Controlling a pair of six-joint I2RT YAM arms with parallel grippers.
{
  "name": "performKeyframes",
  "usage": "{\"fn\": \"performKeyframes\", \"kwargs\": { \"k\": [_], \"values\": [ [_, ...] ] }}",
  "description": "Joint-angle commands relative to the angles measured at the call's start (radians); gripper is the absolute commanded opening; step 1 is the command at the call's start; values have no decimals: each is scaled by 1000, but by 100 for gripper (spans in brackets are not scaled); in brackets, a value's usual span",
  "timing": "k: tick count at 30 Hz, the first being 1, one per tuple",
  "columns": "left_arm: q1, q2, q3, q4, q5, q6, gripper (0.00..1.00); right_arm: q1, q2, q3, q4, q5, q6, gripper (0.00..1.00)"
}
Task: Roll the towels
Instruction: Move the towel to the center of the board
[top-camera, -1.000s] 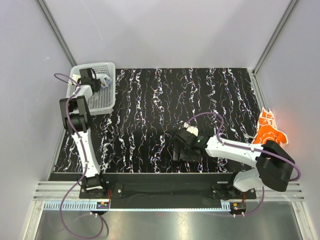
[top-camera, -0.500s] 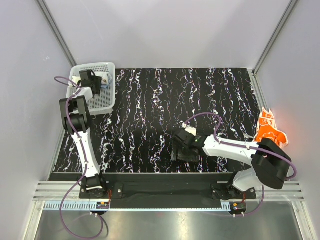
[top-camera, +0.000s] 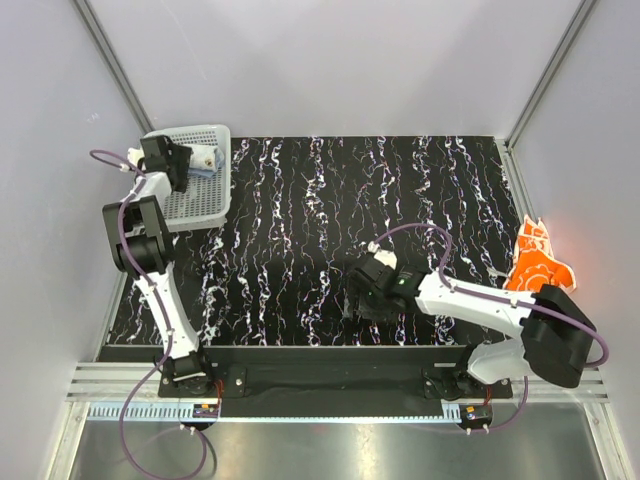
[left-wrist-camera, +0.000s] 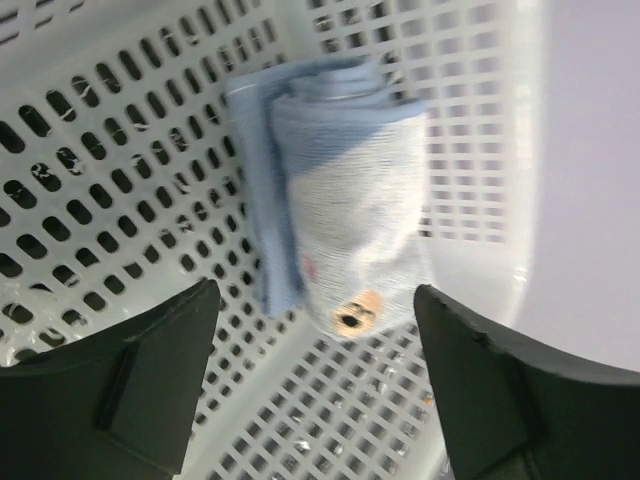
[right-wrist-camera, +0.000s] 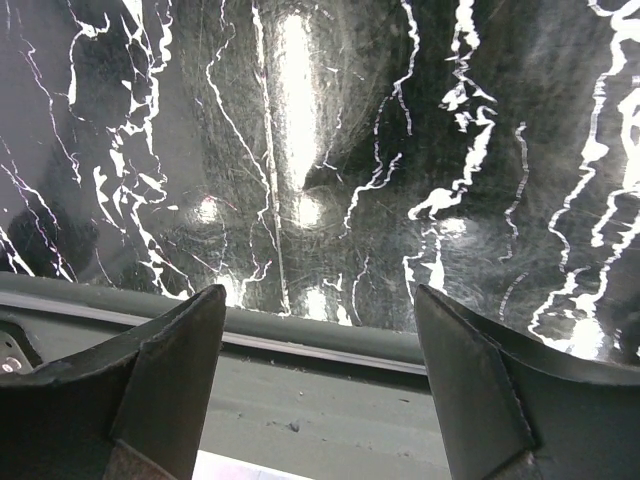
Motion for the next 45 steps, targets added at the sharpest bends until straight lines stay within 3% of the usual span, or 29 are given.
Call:
{"fn": "performKeyframes", "kwargs": {
  "k": [1,5,8,14,16,17,20,22,25,27,34,40,45],
  "values": [
    [17,-112,12,9,67,56,92,-3,-52,34,-43,55,7,84],
    [17,-164,42,-54,88,97,96,-5,-83,80,-131,130,-28,87],
    [17,-297,3,-94,113,143,96,-66,-92,134,-207,181,-65,89],
    [-40,-594,-156,-198,180,227,99,-418,-151,134,-176,52,-226,89],
    [-103,-662,-159,-238,214,290,99,-495,-146,172,-210,55,-263,90],
    [-139,-707,-137,-340,211,404,99,-570,-140,194,-222,50,-273,91],
    [-351,-771,-49,-543,127,607,99,-701,-111,205,-224,6,-327,91],
    [-486,-794,-43,-620,117,661,99,-847,-73,212,-231,-8,-374,91],
    [-632,-837,-99,-755,66,738,99,-1032,-20,225,-239,7,-422,90],
    [-716,-894,-246,-786,36,735,99,-1117,22,231,-244,50,-438,90],
    [-913,-1074,-666,-709,52,695,99,-1203,145,280,-253,96,-389,91],
    [-965,-1215,-802,-743,30,698,99,-1306,218,271,-221,122,-379,90],
    [-968,-1288,-797,-765,30,709,99,-1384,237,257,-222,225,-381,90]
  ]
}}
